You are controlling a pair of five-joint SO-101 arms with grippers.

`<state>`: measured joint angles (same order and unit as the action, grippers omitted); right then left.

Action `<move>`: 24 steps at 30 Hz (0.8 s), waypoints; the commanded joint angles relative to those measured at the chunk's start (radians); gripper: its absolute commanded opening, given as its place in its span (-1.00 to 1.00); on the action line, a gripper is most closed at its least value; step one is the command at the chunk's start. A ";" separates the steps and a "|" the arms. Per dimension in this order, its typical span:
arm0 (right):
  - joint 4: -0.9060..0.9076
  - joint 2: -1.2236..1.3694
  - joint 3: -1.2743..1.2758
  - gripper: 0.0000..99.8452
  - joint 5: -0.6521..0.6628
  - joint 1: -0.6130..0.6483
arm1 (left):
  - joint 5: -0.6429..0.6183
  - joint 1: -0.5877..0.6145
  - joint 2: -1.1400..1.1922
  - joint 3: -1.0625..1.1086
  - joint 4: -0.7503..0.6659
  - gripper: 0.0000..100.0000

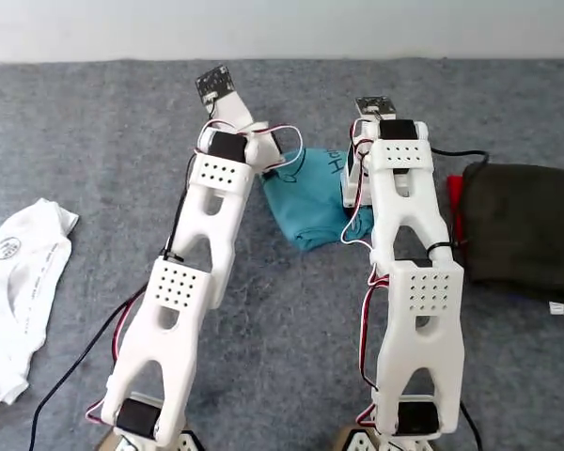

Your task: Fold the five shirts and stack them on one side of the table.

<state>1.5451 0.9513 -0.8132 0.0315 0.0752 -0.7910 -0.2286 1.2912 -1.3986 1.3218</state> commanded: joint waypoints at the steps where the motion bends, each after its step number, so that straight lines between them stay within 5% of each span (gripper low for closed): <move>1: -0.005 -0.008 0.000 -0.98 0.025 -0.015 | 0.014 -0.025 -0.017 -0.021 -0.026 -0.97; 8: 0.028 -0.140 0.000 -0.98 0.025 -0.022 | 0.026 -0.077 -0.060 -0.160 0.034 -0.97; 12: 0.044 -0.229 0.002 -0.98 0.025 -0.021 | 0.184 -0.149 -0.078 -0.289 0.069 -0.97; 24: 0.214 -0.555 0.002 -0.98 0.124 -0.110 | 0.186 -0.238 -0.078 -0.283 -0.110 -0.97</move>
<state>1.7354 0.5217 -0.7979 0.1297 0.0123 -0.6160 -0.4496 1.2820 -1.6026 1.2712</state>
